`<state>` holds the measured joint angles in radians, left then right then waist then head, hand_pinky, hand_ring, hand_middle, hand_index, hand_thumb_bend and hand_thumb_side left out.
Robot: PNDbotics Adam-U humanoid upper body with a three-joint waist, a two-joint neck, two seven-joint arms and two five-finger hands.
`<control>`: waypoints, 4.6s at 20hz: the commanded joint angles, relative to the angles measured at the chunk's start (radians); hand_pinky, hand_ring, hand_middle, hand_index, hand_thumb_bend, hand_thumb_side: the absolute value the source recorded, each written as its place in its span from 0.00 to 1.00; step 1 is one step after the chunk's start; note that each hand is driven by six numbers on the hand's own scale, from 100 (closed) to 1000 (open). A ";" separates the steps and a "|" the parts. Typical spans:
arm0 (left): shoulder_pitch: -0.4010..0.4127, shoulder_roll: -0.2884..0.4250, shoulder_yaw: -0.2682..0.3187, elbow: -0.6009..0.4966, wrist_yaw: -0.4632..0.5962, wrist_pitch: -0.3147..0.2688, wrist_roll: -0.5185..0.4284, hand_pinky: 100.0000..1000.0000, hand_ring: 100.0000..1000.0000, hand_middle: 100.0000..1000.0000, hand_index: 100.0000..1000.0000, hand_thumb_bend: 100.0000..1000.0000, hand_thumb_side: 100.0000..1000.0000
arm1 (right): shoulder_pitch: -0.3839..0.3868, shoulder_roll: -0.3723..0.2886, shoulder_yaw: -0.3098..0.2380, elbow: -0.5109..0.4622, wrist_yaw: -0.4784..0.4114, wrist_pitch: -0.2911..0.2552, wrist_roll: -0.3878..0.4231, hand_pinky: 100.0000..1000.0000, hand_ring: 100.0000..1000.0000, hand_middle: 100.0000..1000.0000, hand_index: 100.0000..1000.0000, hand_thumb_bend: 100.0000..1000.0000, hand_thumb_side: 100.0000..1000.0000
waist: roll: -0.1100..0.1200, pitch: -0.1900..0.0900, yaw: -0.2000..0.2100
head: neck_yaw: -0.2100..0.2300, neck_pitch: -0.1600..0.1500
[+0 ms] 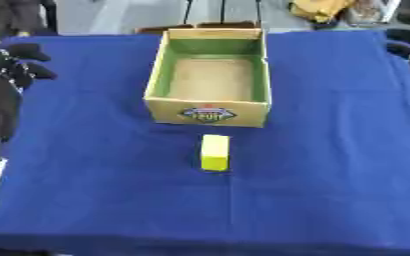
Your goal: Pick up objects on the table and place them in the box.
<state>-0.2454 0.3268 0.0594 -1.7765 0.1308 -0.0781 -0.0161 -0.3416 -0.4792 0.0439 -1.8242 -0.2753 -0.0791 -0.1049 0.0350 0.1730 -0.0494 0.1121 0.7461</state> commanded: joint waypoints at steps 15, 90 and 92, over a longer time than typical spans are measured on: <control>-0.006 0.019 0.003 -0.018 0.004 0.003 -0.005 0.66 0.50 0.57 0.72 0.82 0.85 | -0.133 -0.094 0.104 0.048 0.119 0.075 0.210 0.81 0.78 0.76 0.86 0.07 0.70 | -0.002 -0.021 0.007 | -0.027 0.000; -0.008 0.006 -0.021 -0.007 0.017 0.009 -0.033 0.66 0.50 0.57 0.72 0.82 0.86 | -0.339 0.137 0.409 0.449 0.697 -0.097 0.759 0.79 0.71 0.69 0.82 0.40 0.44 | 0.000 -0.033 0.058 | -0.087 0.018; -0.008 0.006 -0.021 -0.007 0.018 0.009 -0.033 0.66 0.50 0.57 0.72 0.82 0.86 | -0.337 0.141 0.409 0.459 0.709 -0.100 0.758 0.79 0.71 0.68 0.81 0.40 0.44 | 0.000 -0.033 0.058 | -0.087 0.018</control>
<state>-0.2451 0.3248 0.0346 -1.7703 0.1445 -0.0677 -0.0456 -0.6684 -0.3357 0.4559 -1.3685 0.4161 -0.1753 0.6512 0.0357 0.1541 0.0068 0.0271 0.7561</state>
